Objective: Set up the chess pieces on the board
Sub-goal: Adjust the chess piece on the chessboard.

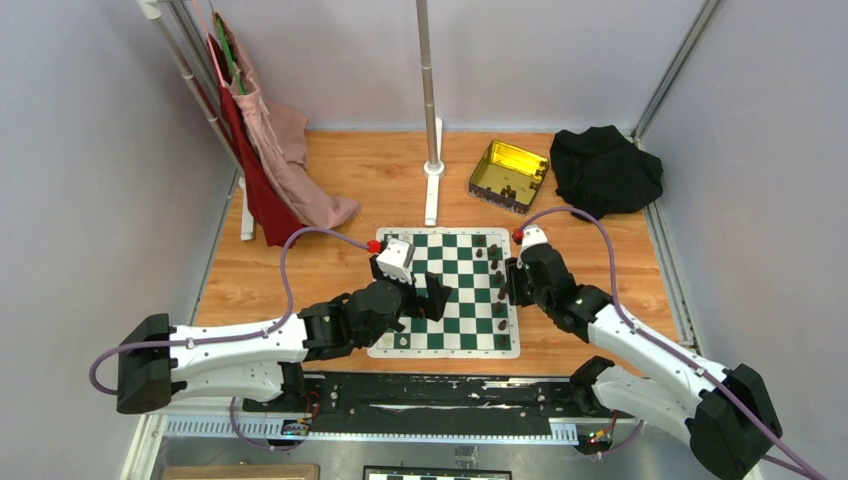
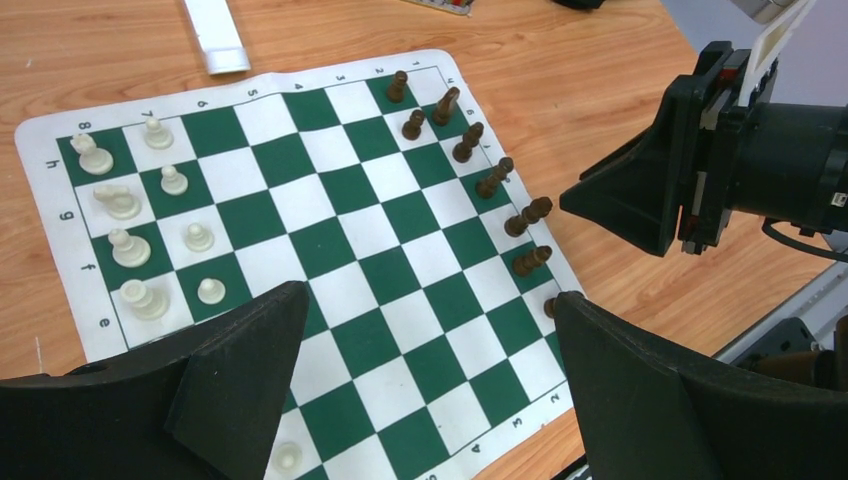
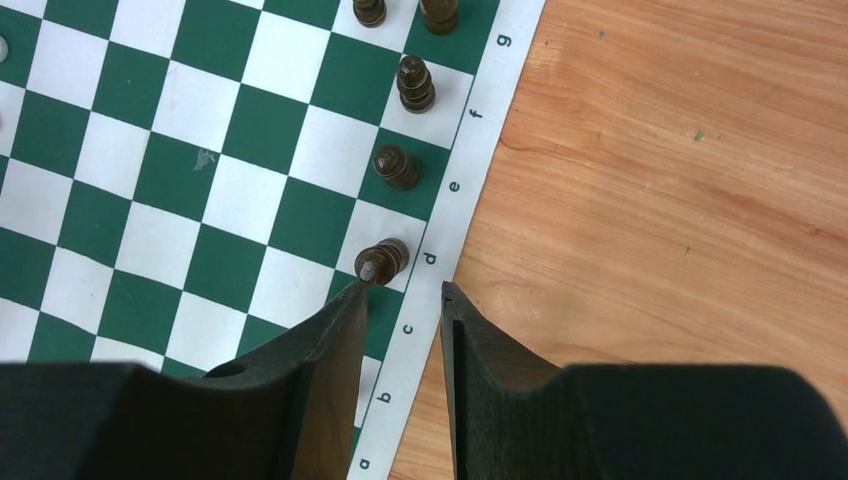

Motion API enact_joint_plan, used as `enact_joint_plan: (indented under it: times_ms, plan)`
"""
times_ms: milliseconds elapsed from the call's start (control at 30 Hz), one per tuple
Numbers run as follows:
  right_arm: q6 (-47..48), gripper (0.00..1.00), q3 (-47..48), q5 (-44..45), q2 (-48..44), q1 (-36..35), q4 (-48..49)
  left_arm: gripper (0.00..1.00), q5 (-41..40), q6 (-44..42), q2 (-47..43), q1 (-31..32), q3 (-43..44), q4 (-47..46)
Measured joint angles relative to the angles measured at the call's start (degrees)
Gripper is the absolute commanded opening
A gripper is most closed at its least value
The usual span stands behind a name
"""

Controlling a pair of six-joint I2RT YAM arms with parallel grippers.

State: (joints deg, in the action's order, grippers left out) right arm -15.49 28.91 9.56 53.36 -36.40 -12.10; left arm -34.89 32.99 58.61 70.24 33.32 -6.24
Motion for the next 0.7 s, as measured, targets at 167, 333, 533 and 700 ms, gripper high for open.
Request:
enact_joint_plan:
  times_ms: [167,333,533,700]
  plan:
    - [0.00,0.38,-0.13,-0.61,-0.37,-0.33,-0.04,1.00,0.07,0.00,0.39,0.00,0.00,-0.11]
    - [-0.02,0.44,-0.39,-1.07,-0.07,-0.55,-0.11,1.00,0.22,0.00,0.50,0.00,0.00,-0.11]
    - [-0.13,0.44,-0.39,-1.73,2.54,-0.72,0.09,1.00,0.22,0.00,0.50,0.00,0.02,-0.11]
    - [-0.11,0.44,-0.39,-1.90,4.39,-0.72,0.70,1.00,0.20,0.00,0.48,0.00,0.02,-0.11]
